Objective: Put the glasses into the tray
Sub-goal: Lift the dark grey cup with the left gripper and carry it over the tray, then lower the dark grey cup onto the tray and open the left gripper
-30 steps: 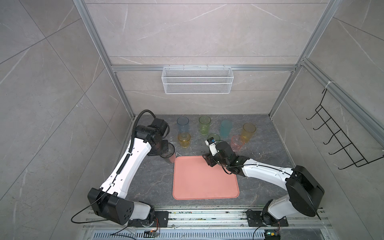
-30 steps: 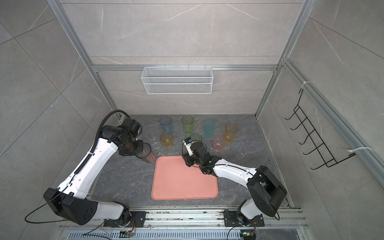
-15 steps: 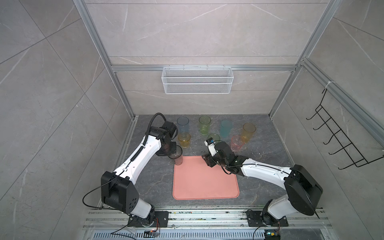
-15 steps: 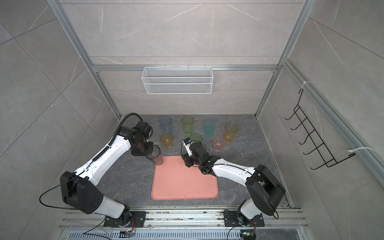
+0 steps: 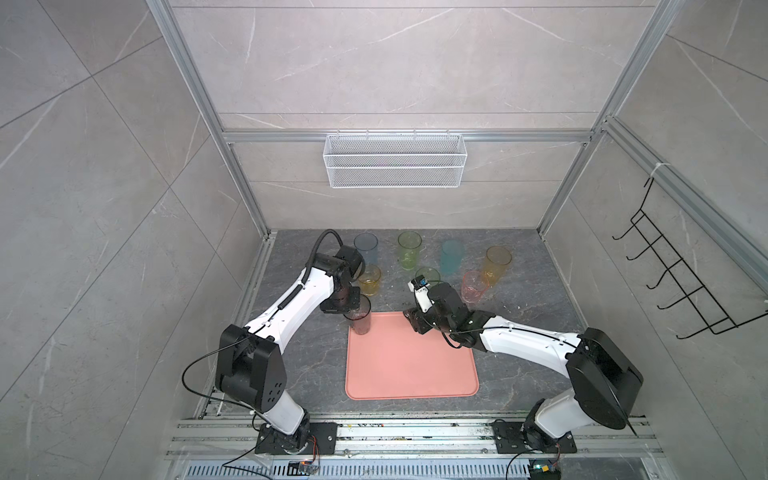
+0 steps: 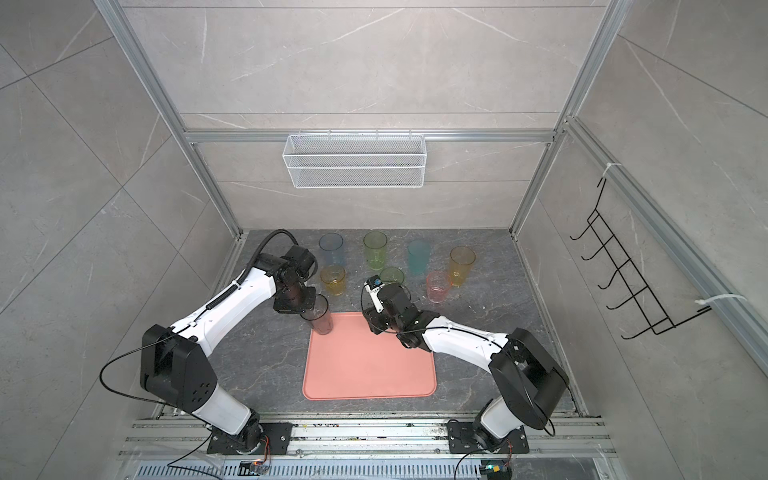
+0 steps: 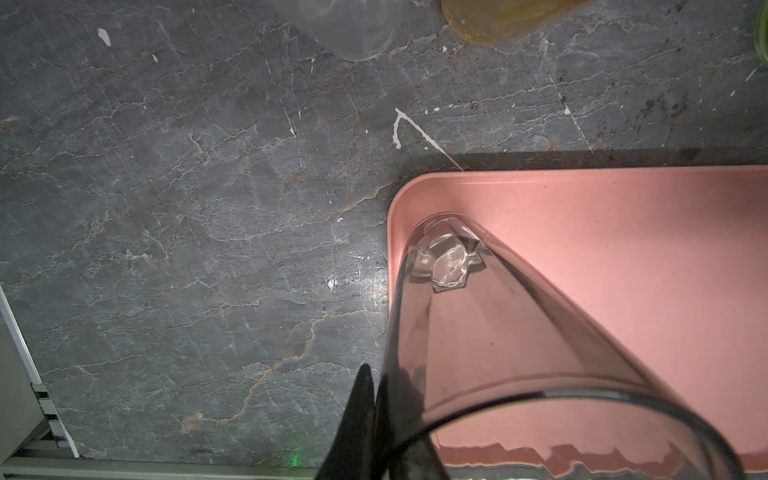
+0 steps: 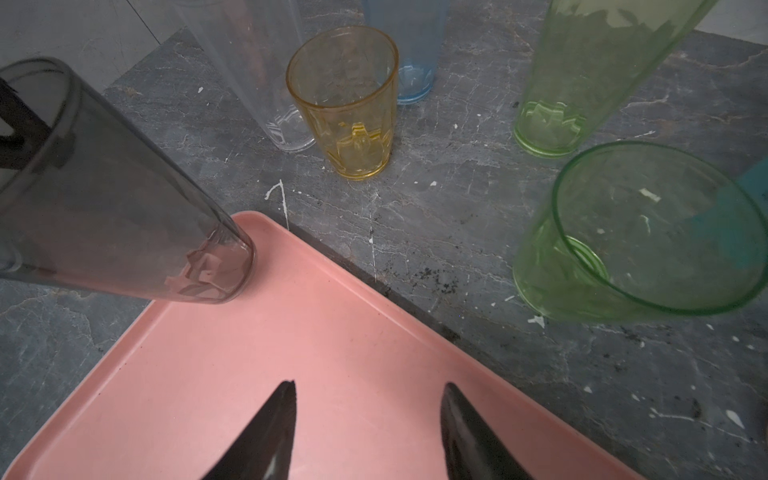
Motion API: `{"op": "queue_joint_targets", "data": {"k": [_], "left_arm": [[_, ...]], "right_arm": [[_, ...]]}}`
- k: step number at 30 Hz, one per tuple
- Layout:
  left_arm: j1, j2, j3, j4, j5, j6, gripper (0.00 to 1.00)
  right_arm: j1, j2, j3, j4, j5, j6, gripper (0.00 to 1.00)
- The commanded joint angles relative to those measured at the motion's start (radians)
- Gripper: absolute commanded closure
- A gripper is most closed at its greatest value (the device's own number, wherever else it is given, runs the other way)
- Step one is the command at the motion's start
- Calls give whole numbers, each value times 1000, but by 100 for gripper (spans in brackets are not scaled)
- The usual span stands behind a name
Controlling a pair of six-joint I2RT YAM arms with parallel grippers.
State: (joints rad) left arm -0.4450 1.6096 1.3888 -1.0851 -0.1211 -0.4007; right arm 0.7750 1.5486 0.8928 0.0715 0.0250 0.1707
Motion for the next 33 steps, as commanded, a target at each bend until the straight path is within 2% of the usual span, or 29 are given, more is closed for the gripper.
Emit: {"op": "queue_joint_targets", "data": {"k": [1,20,26,33], "left_arm": [[-10,9,13,14,5,-23,100],[-32,72,33,-5,-36,-40,96],[-34,83,45,-22,-35,-47,90],[-35,68,65,-28,-20,-58,74]], "right_arm": [[7,14,30,-19,17,-11,43],[10,19,36,-28,24,-13,42],[12,19,36,-29,26,-14,42],[15,19,35,-28,29,-15,42]]}}
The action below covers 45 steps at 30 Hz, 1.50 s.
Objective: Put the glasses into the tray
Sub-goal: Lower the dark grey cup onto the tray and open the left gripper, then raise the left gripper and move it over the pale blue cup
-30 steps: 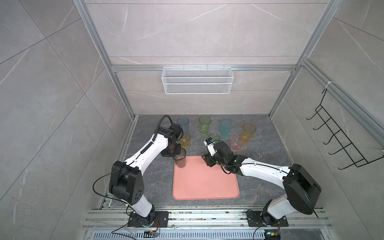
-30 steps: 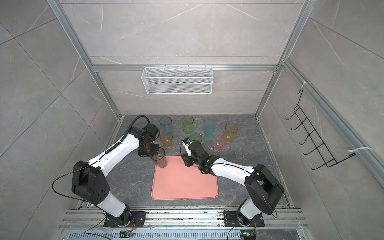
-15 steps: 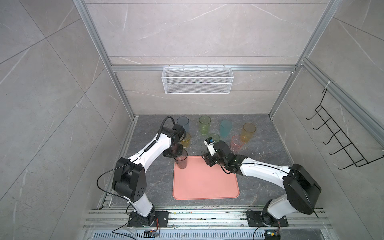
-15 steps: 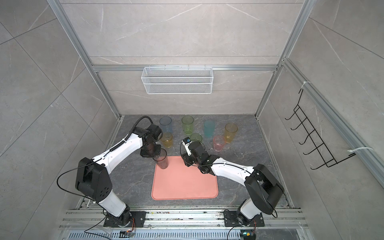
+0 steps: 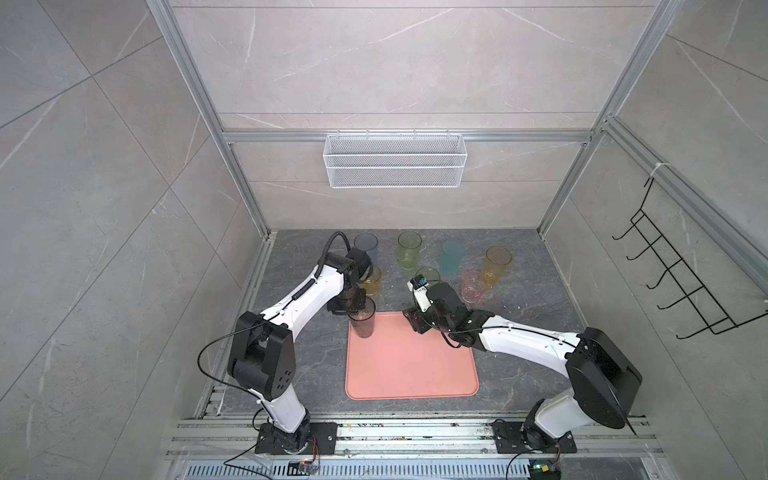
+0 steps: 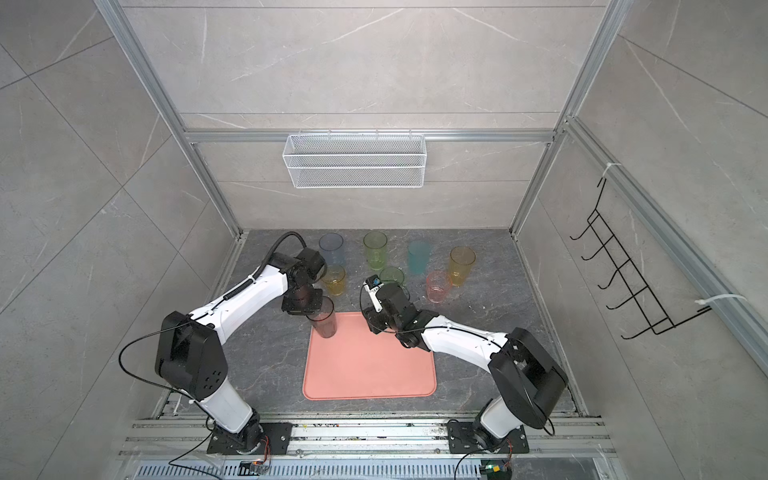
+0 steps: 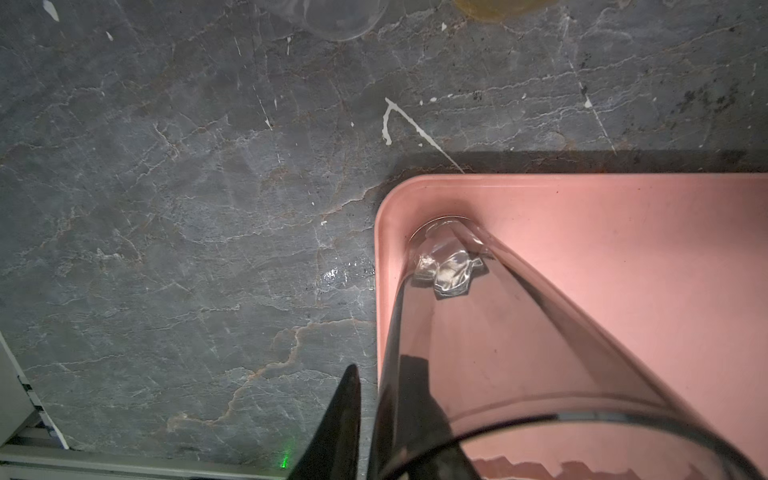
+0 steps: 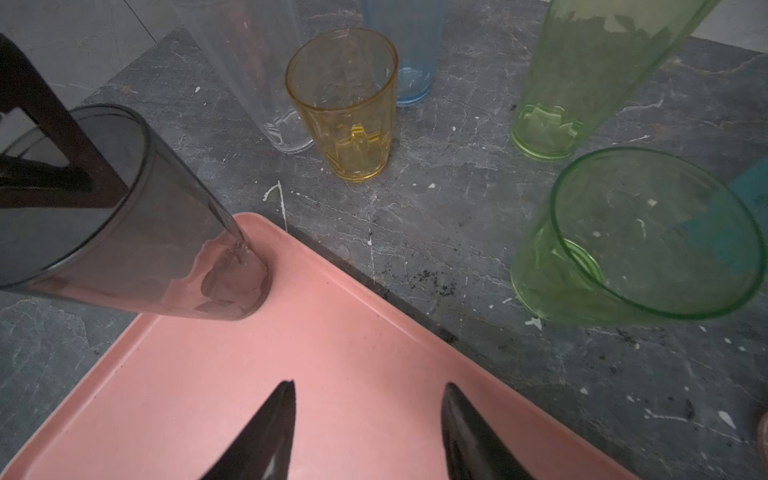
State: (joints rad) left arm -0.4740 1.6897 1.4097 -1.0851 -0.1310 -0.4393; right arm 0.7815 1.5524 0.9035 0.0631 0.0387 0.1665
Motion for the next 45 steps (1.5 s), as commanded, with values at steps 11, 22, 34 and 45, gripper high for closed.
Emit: {"op": "queue_joint_targets", "data": {"k": [11,22,34,45], "left_arm": [[-6,-96,116,-72,-32,-46,54],[3,-182,225,-94,-111,-122,44],[59,-202,289,77,-198,-107,36],[97,-87,396,180,-182,-66,30]], "right_arm": [[11,5,20,-17,21,-13,42],[15,-27,-10,17,30,-13,42],[21,-41,-30,47,38,-11,42],[24,-50,-38,57,50,-10,41]]}}
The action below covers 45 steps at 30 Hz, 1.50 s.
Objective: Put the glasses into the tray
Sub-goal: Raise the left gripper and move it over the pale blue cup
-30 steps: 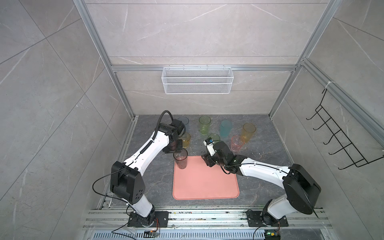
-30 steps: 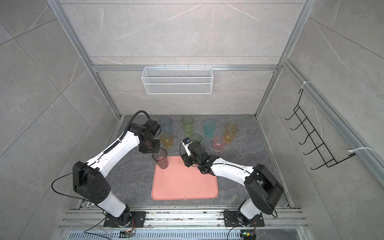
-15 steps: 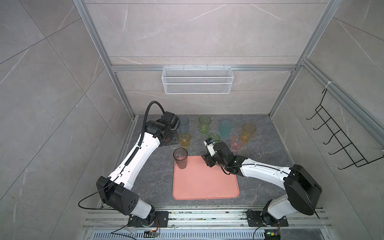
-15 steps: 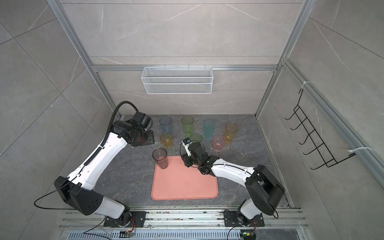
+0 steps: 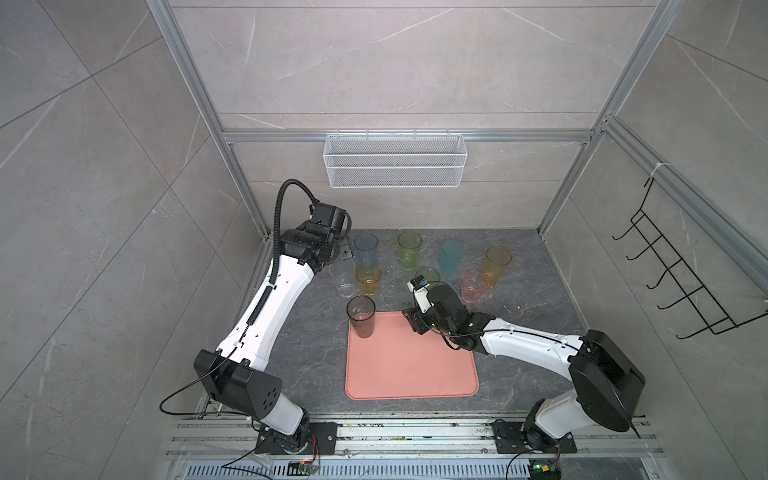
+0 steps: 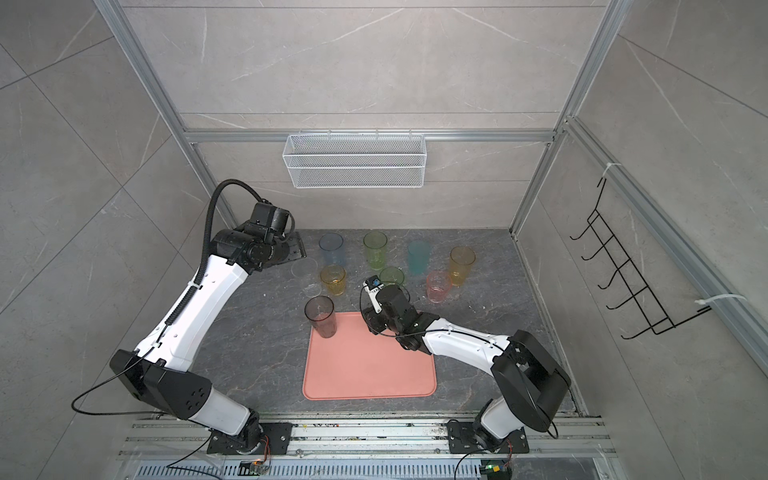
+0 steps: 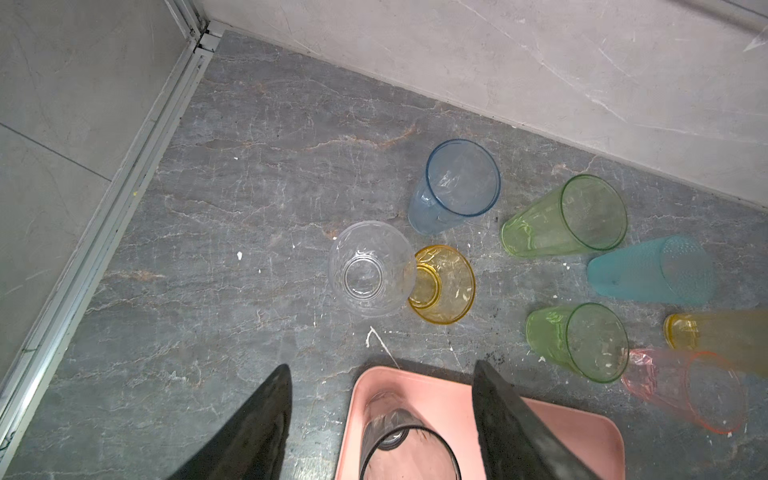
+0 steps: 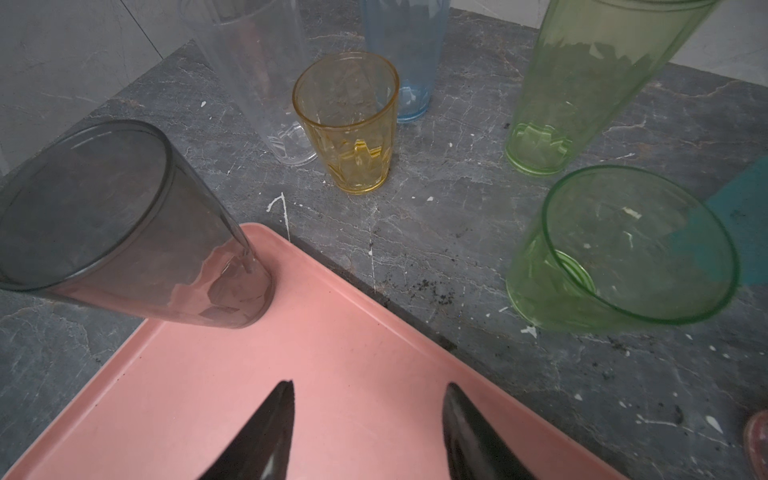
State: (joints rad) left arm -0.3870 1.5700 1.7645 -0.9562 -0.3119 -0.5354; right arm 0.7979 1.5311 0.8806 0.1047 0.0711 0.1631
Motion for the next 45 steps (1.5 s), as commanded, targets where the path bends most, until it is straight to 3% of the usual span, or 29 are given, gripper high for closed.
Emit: {"op": "queue_joint_targets", "data": {"k": [1,29,45], "left_arm": [[14,49,52,57,5,31,30],[95,538,397,88,181,-12,30],[109,655,446,108,246,-37,40]], "right_arm": [[7,-29,-14,17,18,-7,41],[9,-32,-14,18,16,7,41],[8,-29,-12,15,13,13,41]]}}
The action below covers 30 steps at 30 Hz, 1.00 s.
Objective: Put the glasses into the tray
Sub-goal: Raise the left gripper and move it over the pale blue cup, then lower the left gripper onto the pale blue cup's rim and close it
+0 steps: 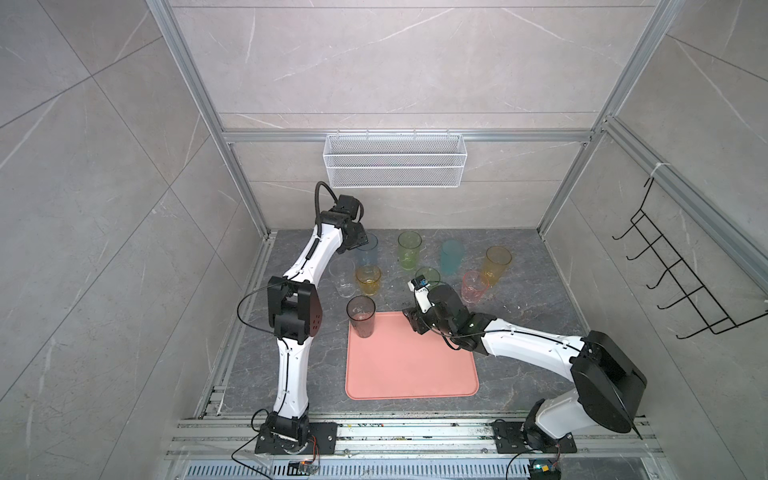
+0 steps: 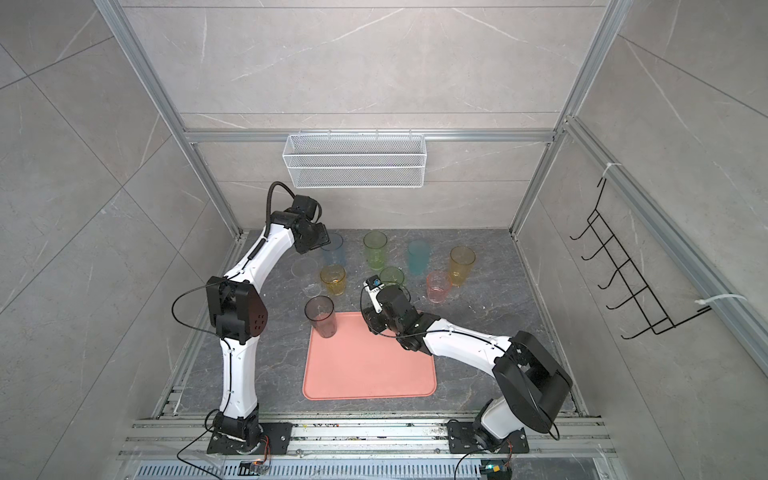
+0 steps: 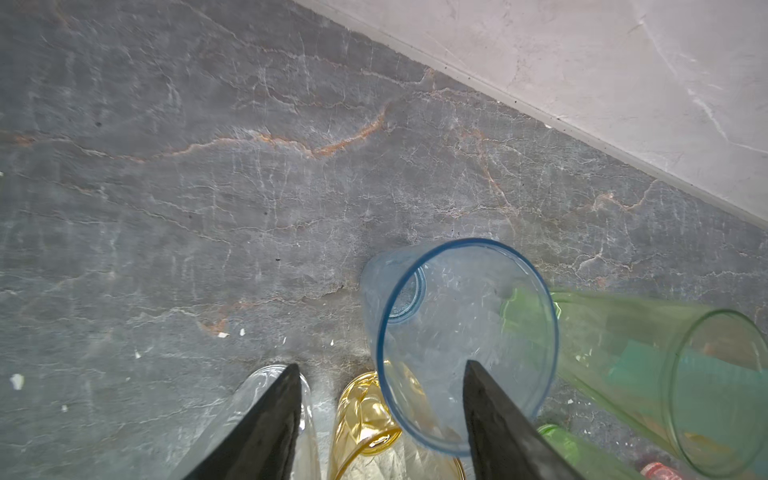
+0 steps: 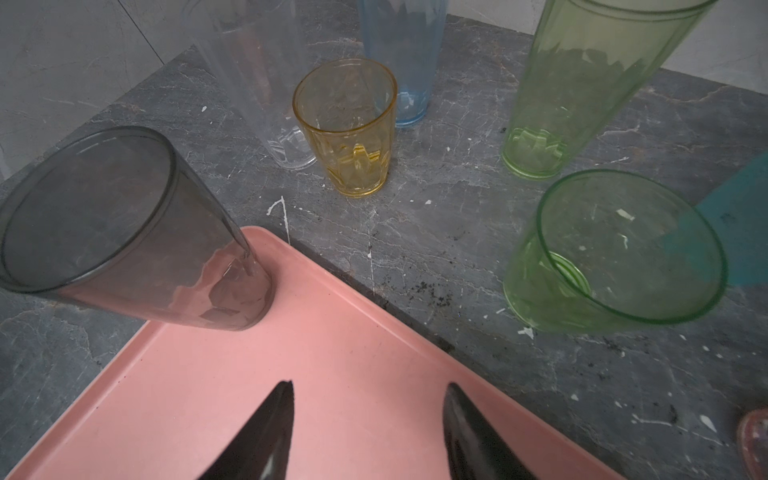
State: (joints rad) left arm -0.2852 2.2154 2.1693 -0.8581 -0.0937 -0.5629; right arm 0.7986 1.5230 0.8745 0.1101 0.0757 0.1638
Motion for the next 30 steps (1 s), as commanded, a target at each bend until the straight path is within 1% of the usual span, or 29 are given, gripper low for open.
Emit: {"op": "queue_joint_targets", "data": {"k": [1,7,18,30], "left_arm": [[9,17,43,11,33,-9,41],[9,38,56,16,45,-11,50],[10,53,49,21,55,-19,65],[12,59,44,26,61,-27,77]], "right_arm": [[7,-20,-6,10,9,13,41],[8,-15,-2,8,6,14,41],[11,-24,-9,14,-4,26,41],[12,-22,-5,13,-4,26,42]]}}
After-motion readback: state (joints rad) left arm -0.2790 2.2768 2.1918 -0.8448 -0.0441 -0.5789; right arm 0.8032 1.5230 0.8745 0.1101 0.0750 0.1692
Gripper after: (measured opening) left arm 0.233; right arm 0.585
